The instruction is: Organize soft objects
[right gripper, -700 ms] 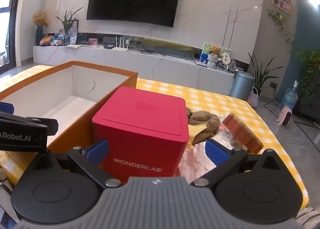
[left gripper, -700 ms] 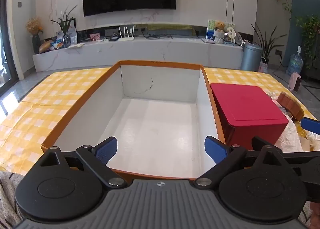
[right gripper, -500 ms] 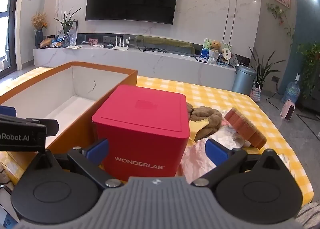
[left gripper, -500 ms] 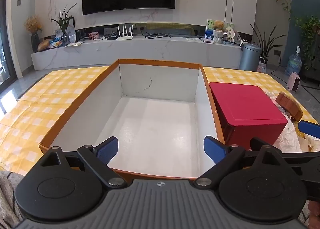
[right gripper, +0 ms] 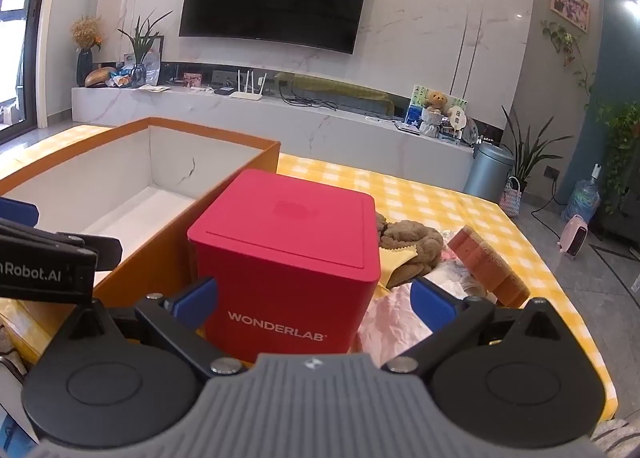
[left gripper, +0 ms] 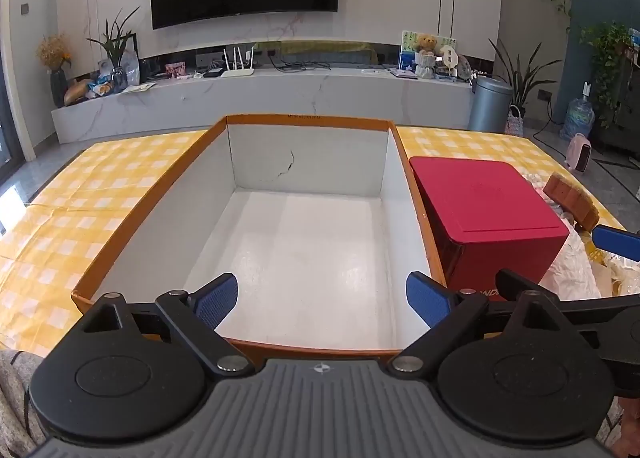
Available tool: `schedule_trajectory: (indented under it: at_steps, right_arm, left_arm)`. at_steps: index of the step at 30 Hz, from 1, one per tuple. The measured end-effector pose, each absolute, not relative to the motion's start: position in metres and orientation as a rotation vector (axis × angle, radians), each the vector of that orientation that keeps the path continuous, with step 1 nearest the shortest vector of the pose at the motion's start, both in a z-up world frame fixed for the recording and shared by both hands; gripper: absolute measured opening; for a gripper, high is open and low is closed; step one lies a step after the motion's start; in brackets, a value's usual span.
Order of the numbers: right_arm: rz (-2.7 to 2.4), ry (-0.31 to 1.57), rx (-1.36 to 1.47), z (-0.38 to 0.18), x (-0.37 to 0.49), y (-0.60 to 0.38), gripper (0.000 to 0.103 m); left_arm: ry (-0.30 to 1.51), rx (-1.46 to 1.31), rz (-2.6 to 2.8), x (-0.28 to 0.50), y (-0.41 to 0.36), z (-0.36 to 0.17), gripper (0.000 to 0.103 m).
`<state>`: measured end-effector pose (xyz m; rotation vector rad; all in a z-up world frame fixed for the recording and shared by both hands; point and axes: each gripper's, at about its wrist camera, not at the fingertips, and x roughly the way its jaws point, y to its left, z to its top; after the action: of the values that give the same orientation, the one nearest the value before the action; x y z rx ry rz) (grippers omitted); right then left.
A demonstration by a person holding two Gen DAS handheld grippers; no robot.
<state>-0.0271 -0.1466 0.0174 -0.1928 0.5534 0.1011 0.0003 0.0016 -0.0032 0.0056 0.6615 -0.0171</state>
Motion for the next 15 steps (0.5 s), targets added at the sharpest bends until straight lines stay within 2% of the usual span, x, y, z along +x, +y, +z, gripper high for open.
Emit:
schedule_trajectory:
  at_steps: [15]
  right_arm:
    - [0.097,0.543,-0.199,0.017,-0.026,-0.1451,0.099]
  left_arm:
    - [0.656,0.014,-0.025,0.0004,0.0006,-0.003,0.103]
